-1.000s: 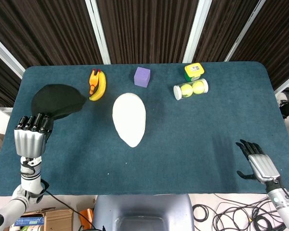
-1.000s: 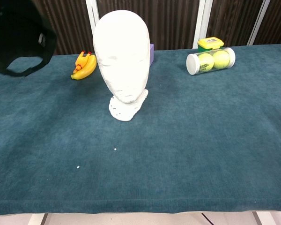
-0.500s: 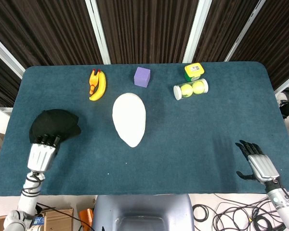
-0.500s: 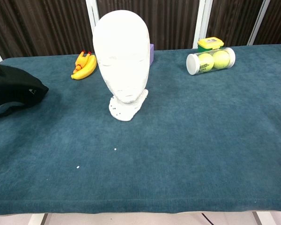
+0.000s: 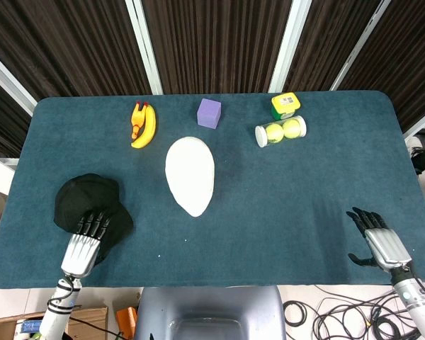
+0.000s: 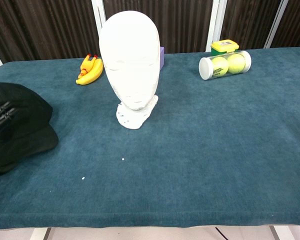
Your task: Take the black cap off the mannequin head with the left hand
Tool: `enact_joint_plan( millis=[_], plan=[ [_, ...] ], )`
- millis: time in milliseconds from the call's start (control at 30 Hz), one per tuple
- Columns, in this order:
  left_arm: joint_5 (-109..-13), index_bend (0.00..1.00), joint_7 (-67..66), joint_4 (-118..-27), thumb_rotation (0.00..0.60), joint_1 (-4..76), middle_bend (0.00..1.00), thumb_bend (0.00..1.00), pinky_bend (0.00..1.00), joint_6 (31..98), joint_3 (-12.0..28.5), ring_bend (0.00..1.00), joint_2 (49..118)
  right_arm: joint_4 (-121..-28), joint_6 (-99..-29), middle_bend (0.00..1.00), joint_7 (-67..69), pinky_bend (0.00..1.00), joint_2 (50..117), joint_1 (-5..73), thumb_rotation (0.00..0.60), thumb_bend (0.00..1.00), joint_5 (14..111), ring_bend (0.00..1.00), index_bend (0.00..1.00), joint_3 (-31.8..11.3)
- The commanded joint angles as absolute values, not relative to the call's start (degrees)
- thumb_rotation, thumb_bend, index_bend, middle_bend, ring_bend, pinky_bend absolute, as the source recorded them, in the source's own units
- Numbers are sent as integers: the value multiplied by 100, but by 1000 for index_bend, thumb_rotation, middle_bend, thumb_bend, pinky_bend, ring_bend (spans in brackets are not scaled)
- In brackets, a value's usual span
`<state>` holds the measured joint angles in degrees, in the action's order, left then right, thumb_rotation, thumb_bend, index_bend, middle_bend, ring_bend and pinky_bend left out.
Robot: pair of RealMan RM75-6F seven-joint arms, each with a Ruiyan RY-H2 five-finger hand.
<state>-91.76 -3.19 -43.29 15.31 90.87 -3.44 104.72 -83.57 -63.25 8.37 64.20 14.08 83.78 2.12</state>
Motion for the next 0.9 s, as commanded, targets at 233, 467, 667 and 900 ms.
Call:
enact_joint_plan(
  millis=[233, 467, 667, 900],
  plan=[
    [-8871, 0, -1171, -7762, 600, 1153, 0, 213, 98, 7849, -1052, 0, 8475, -8425, -6636, 0, 794, 0, 6417, 1310, 600, 171, 8545, 0, 0, 224],
    [-9406, 0, -784, -8365, 600, 885, 0, 263, 88, 8929, -937, 0, 7945, -8596, -6815, 0, 651, 0, 6323, 1209, 600, 171, 8595, 0, 0, 264],
    [-8777, 0, -1095, -9465, 600, -32, 0, 322, 56, 10150, -774, 0, 6926, -9185, -8219, 0, -28, 0, 6017, 433, 600, 171, 8598, 0, 0, 253],
    [-8911, 0, -739, -9351, 600, -287, 0, 295, 49, 10337, -675, 0, 6925, -9301, -8752, 0, -421, 0, 6128, 100, 600, 171, 8671, 0, 0, 235]
  ],
)
